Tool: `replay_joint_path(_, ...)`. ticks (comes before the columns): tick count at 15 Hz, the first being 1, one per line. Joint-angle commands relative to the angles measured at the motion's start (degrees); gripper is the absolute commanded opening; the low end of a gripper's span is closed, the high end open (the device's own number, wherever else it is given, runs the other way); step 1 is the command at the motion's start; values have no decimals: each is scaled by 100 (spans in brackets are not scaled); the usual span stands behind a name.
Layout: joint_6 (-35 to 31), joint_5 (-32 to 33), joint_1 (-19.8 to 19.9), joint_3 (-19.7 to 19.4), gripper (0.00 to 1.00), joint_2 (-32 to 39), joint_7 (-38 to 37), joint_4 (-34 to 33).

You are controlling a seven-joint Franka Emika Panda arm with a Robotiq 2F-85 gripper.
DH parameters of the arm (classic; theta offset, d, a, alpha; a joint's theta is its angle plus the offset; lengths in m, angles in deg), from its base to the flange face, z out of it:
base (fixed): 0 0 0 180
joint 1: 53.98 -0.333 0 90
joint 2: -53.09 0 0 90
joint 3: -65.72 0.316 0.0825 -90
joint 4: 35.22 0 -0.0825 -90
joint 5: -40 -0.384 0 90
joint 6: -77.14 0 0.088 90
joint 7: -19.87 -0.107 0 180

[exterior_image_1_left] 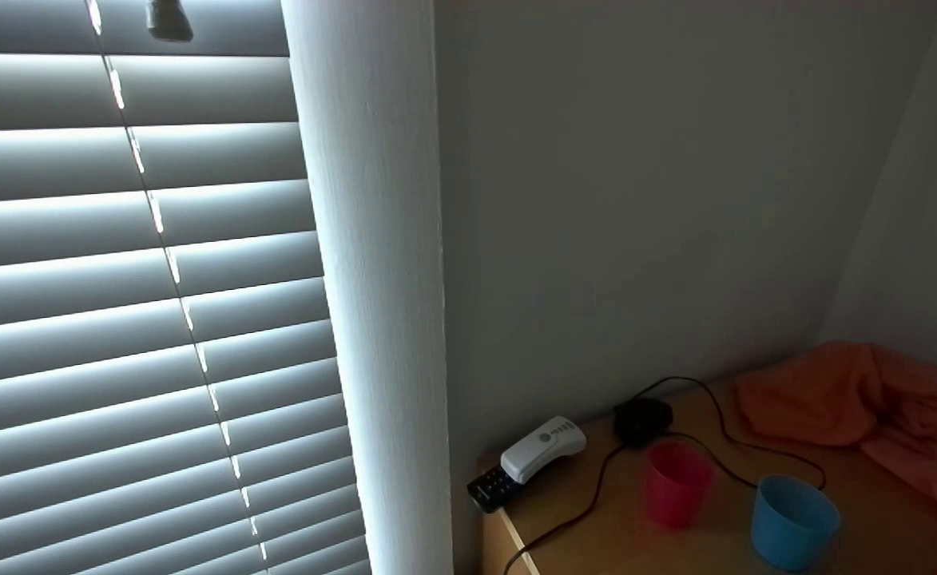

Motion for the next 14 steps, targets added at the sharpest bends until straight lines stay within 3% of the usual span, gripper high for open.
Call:
replay_joint_path(1,563,-380,93,-57,100,398,163,-441)
replay_joint_path(14,1646,-752,297,-76,100,1402,411,-1386)
